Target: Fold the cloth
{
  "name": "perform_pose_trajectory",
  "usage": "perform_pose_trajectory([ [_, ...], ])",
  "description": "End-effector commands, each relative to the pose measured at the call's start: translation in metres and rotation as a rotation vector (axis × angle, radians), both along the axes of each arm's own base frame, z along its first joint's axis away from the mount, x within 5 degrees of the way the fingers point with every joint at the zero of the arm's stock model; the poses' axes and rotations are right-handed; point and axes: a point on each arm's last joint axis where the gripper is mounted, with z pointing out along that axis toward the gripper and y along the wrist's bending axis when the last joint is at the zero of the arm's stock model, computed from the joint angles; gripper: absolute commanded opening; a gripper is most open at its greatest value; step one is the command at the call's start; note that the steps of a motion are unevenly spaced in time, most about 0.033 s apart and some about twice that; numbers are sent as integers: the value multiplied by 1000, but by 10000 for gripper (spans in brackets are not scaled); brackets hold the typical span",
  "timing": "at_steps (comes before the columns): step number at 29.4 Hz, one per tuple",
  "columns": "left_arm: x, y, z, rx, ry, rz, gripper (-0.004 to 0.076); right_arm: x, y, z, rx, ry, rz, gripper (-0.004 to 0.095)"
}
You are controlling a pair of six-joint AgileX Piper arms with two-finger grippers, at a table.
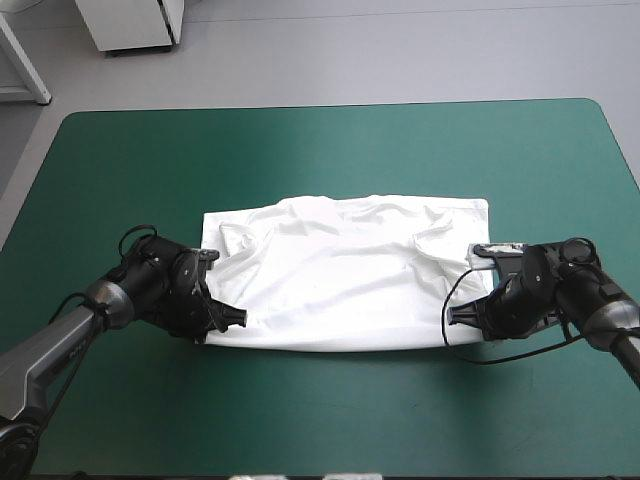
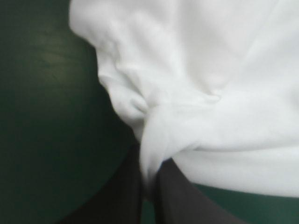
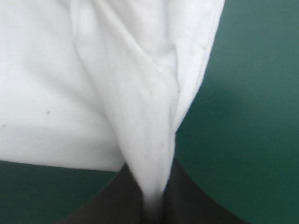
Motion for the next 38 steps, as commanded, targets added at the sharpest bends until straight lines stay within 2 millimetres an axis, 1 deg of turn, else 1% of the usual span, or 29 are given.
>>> perform_pose_trajectory([
  [1,12,-2,46,-9,-143,-30,-9,3,-3,44,-4,-143,10,-17],
  [4,23,-6,71,-36,-238,-47,-9,10,-2,64,9,-219,9,-17],
  [6,32,-9,89,-51,-332,-77,-9,17,-1,79,20,-309,6,-17],
  [9,46,-10,111,-37,-469,-96,-9,28,-2,99,14,-446,-5,-17],
  [12,62,-10,121,13,-549,-112,-9,41,-3,109,-19,-524,3,-17],
  [16,88,-13,123,71,-581,-119,-9,66,-2,113,-59,-573,-13,-17],
  [19,112,-13,125,67,-601,-92,-9,88,0,112,-79,-611,-40,-17],
  [23,148,-11,119,72,-622,-64,-9,121,4,100,-96,-590,-42,-17],
  [26,171,-13,107,87,-610,-74,-9,147,7,86,-97,-563,-48,-17],
  [29,187,-17,92,92,-588,-73,-9,170,10,73,-101,-542,-50,-17],
  [31,196,-20,81,92,-573,-75,-9,184,13,64,-89,-526,-56,-17],
  [34,204,-25,63,77,-541,-74,-9,200,15,50,-73,-494,-71,-17],
  [38,212,-28,43,73,-504,-75,-9,213,16,31,-63,-441,-84,-17],
])
